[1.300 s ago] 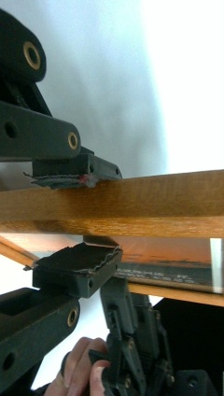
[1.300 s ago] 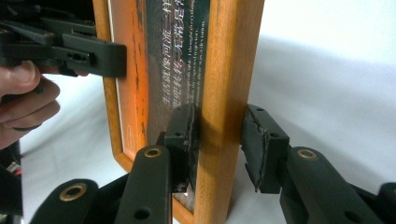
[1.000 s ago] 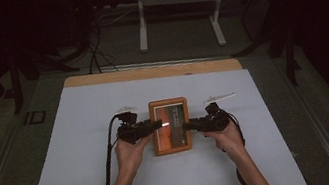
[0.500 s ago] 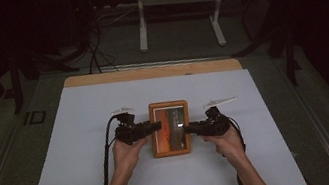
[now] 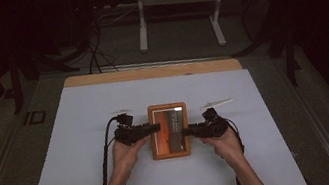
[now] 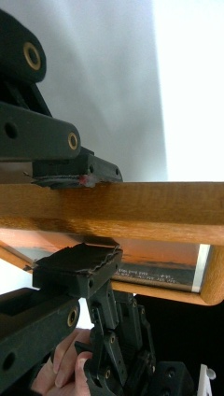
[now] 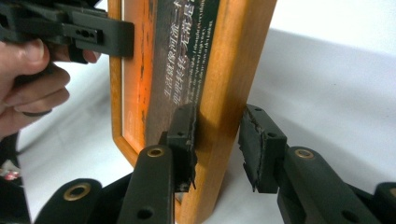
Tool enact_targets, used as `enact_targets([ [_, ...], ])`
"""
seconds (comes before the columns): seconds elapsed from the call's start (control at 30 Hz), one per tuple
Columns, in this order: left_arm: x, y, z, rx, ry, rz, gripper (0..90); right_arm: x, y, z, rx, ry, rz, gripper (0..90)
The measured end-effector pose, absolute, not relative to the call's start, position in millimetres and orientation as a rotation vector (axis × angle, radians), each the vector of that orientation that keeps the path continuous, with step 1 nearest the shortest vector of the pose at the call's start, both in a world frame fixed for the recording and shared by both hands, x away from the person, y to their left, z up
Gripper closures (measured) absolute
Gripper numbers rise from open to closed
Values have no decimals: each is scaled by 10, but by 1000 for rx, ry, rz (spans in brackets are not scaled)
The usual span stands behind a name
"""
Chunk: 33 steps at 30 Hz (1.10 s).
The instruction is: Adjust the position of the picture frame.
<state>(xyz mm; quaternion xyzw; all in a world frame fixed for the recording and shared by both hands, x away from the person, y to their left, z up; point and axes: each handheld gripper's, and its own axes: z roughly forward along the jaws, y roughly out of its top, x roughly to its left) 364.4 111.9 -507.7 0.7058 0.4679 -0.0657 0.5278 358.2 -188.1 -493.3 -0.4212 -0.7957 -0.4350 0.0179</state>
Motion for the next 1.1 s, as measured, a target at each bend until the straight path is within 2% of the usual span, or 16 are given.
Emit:
enact_targets([
  [0.47, 3653, 960, -5067, 1788, 1125, -16, 495, 3585, -1824, -4944, -1355, -2528, -1293, 625],
  [1.1, 3709, 920, -5130, 1813, 1176, 20, 453, 3649, -1779, -5031, -1422, -2486, -1265, 568],
])
